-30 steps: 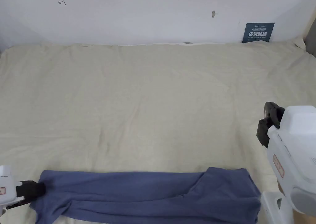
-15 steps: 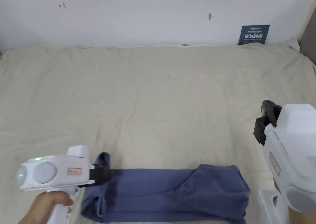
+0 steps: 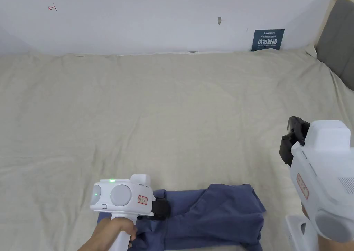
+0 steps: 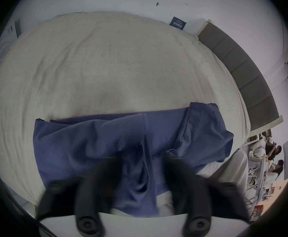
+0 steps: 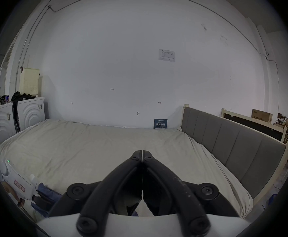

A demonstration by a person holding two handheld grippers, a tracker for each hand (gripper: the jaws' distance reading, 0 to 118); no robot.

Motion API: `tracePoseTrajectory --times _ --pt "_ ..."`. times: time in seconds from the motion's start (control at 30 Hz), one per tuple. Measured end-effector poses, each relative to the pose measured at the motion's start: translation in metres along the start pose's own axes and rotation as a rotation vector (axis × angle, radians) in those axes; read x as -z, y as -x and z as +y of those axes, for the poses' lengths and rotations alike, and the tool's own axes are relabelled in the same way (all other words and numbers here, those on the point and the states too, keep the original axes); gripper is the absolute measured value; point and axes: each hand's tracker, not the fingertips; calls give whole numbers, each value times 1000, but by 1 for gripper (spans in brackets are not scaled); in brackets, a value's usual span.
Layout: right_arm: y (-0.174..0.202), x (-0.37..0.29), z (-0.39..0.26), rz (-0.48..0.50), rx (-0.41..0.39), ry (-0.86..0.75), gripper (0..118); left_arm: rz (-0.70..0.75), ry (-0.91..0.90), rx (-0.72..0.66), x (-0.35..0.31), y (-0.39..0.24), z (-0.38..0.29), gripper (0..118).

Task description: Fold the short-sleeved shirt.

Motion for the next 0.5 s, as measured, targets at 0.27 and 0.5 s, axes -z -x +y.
tracePoseTrajectory --times 0.27,0.5 --pt "0 2 0 4 7 4 2 1 -132 -40 -35 3 -4 108" --pt "-2 2 2 9 6 2 2 222 -466 -60 -74 24 -26 60"
